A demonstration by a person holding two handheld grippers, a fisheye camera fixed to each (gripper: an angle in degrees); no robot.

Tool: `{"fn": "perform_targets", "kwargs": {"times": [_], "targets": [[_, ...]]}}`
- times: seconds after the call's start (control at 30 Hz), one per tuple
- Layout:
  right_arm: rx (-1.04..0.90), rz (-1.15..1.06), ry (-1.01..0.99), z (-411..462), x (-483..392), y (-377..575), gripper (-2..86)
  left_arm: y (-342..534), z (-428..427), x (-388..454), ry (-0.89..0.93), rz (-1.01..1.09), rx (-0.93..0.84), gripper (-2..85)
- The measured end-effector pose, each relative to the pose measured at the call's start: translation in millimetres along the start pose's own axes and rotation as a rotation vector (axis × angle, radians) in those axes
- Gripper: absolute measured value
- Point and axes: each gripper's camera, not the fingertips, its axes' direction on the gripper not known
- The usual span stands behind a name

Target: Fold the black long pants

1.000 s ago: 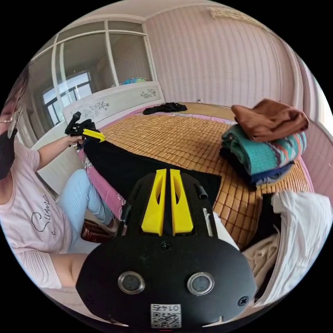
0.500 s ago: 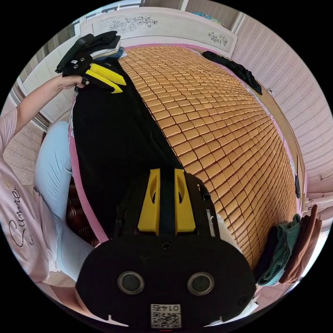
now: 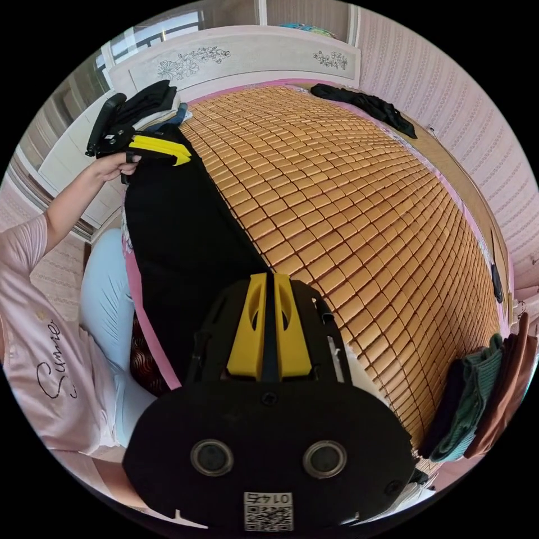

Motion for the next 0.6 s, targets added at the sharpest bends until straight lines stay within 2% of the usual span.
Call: {"fn": "perform_targets", "kwargs": {"times": [0.07, 0.23, 0.4, 0.47, 0.6], "targets": [[-0.054, 0.040, 0.008, 17.4, 5.3, -0.8, 6.0, 6.5, 3.4, -6.9, 0.018, -0.032, -0.007, 3.3], [0.052, 0.137, 0.066, -8.1, 2.9, 37.9, 8.6, 48.7, -48.3, -27.1, -0.010, -0.098, 0.060, 4.7], [0.159, 0.394, 0.183, -37.2, 7.1, 132.1, 8.5, 125.8, -97.2, -80.4, -0.339, -0.289, 0.094, 3.9], [0.191, 0.541, 0.217, -46.9, 12.2, 184.9, 6.3, 145.0, -104.0, -98.3, -0.360, -0.342, 0.079, 3.3], [0.193, 0.697, 0.206, -51.1, 17.1, 238.1, 3.6, 180.3, -88.0, -125.4, -0.381, -0.461, -0.011, 0.0]]}}
